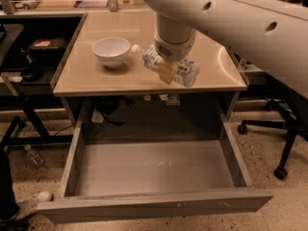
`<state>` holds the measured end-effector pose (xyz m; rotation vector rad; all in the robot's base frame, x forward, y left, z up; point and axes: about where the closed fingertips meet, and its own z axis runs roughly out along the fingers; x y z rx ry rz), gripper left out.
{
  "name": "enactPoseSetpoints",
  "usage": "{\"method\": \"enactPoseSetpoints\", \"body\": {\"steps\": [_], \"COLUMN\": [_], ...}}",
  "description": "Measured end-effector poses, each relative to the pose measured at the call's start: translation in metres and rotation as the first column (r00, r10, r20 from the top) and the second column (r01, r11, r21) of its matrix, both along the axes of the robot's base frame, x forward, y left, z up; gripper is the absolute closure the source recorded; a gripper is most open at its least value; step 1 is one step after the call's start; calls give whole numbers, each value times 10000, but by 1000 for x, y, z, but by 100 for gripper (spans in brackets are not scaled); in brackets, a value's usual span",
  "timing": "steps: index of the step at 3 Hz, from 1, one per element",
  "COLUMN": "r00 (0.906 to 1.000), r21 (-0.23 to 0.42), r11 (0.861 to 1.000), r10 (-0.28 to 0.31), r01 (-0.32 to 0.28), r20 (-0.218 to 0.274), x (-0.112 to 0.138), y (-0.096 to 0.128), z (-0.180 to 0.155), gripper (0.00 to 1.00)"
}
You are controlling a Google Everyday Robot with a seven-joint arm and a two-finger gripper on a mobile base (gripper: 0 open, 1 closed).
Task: Pick blue plastic bottle from top drawer and place on counter
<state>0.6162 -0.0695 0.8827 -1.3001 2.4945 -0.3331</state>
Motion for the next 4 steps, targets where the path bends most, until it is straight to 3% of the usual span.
{"method": "enactPoseSetpoints", "body": {"steps": [1, 2, 3, 4], "r00": [9999, 9980, 9913, 9858], "r21": [33, 48, -158, -289], "r11": [10000, 9995, 9954, 9912], "r10": [39, -309, -953, -1318], "r01": [-39, 312, 943, 1294], "r20": [-137, -557, -907, -1043], "x": [47, 84, 111, 121], "y": [4, -9, -37, -54], "z": [-15, -40, -59, -62], "gripper": [100, 100, 100, 100]}}
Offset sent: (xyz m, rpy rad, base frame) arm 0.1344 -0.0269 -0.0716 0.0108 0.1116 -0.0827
